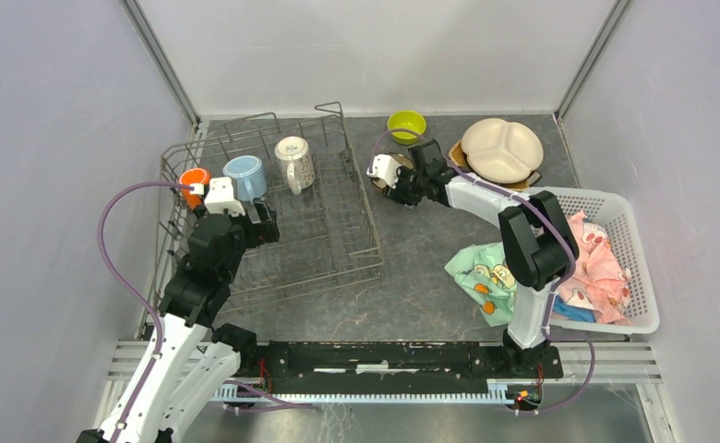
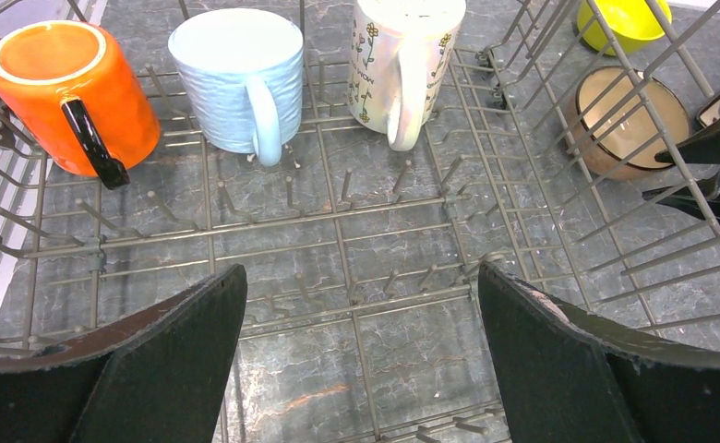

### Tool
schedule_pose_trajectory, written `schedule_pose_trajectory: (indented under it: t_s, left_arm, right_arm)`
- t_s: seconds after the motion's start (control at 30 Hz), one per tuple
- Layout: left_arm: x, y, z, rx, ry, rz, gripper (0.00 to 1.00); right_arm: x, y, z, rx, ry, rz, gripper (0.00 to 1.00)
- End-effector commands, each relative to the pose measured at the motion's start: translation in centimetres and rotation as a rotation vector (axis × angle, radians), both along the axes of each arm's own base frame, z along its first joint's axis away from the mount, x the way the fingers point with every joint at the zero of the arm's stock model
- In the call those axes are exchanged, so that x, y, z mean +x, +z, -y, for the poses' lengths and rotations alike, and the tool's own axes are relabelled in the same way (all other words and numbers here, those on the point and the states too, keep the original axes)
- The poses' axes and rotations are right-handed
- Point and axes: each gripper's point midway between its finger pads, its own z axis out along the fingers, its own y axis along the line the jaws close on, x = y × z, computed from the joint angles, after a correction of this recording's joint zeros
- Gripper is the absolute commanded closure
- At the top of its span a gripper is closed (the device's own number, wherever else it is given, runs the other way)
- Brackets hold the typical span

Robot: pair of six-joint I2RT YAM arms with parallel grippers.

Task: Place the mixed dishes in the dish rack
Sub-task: Pick up the bowl from the center of the board.

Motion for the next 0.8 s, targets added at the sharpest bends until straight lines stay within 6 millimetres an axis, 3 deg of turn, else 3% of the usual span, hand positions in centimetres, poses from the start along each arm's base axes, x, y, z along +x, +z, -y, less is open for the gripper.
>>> schedule_pose_trajectory:
  t_s: [0.0, 0.13, 0.27, 0.4, 0.6, 0.77]
  left_arm:
    - [0.2, 0.7, -0.3, 0.038, -0.003, 0.034, 0.00]
    - [0.3, 0.7, -0.2, 0.039, -0.005, 0.034, 0.00]
    - [0.3, 0.6, -0.1, 0.037, -0.013, 0.032, 0.00]
    - [0.4, 0.5, -0.2, 0.042, -0.008, 0.032, 0.00]
    - [0.4, 0.5, -0.1, 0.042, -0.013, 0.029, 0.00]
    - [0.3, 0.6, 0.0, 0.036, -0.018, 0.034, 0.00]
  right_arm:
    - [0.8, -0.2, -0.7, 0.032, 0.019, 0.055, 0.52]
    - [0.7, -0.1, -0.8, 0.053, 0.009, 0.057, 0.64]
    - [0.3, 1.2, -1.1, 0.101, -0.003, 0.061, 0.83]
    - [-1.6, 2.7, -1.3, 0.196, -0.033, 0.030, 0.98]
    - [-5.0, 3.2, -0.1, 0.249, -0.100, -0.043, 0.99]
    - [-7.7, 1.4, 2.0, 0.239, -0.229, -0.144, 0.99]
